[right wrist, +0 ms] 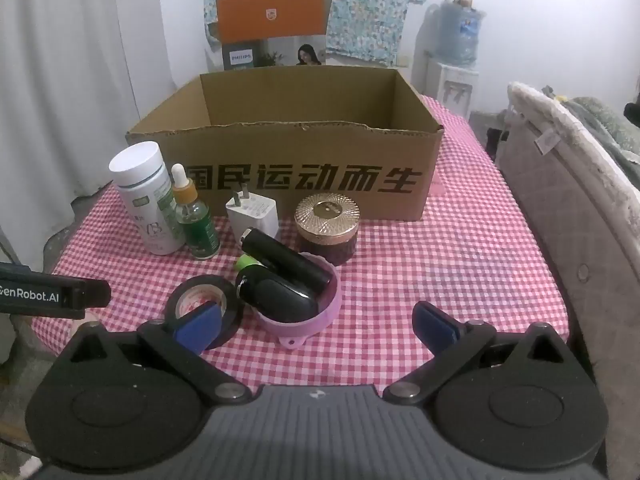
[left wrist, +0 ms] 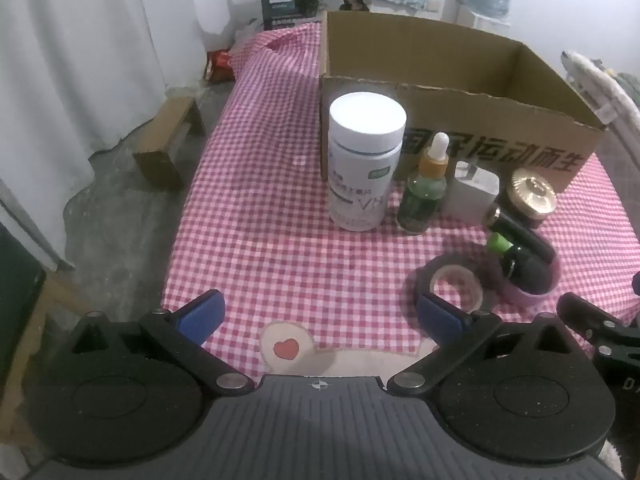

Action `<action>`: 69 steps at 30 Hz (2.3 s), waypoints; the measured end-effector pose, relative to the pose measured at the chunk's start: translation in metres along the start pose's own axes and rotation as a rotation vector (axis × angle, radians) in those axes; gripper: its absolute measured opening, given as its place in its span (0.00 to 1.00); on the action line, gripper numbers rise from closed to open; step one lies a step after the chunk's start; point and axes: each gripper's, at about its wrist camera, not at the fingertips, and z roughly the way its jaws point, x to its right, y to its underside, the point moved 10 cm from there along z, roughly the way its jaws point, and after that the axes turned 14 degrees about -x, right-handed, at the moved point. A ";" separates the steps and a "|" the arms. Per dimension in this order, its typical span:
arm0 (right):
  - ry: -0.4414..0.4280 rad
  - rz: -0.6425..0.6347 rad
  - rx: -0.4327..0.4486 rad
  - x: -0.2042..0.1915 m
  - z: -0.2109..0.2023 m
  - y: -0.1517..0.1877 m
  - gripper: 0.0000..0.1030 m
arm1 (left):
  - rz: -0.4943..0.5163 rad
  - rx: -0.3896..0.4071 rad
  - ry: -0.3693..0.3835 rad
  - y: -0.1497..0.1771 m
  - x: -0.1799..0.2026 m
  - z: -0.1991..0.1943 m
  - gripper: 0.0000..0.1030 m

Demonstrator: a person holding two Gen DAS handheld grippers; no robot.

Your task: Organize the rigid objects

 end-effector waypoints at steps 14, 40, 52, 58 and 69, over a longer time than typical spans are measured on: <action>-0.001 0.011 0.000 0.003 -0.002 -0.003 1.00 | 0.011 0.006 0.002 0.000 0.006 -0.002 1.00; 0.008 -0.002 0.003 0.005 -0.003 -0.004 1.00 | 0.013 -0.011 -0.006 0.003 0.006 0.002 1.00; 0.005 -0.009 -0.001 0.003 -0.003 -0.004 1.00 | 0.015 -0.015 -0.007 0.004 0.006 0.002 1.00; 0.005 -0.009 -0.001 0.003 -0.003 -0.004 1.00 | 0.017 -0.020 -0.008 0.005 0.005 0.004 1.00; -0.001 -0.011 -0.011 0.002 -0.001 -0.005 1.00 | 0.020 -0.029 -0.011 0.003 0.005 0.006 1.00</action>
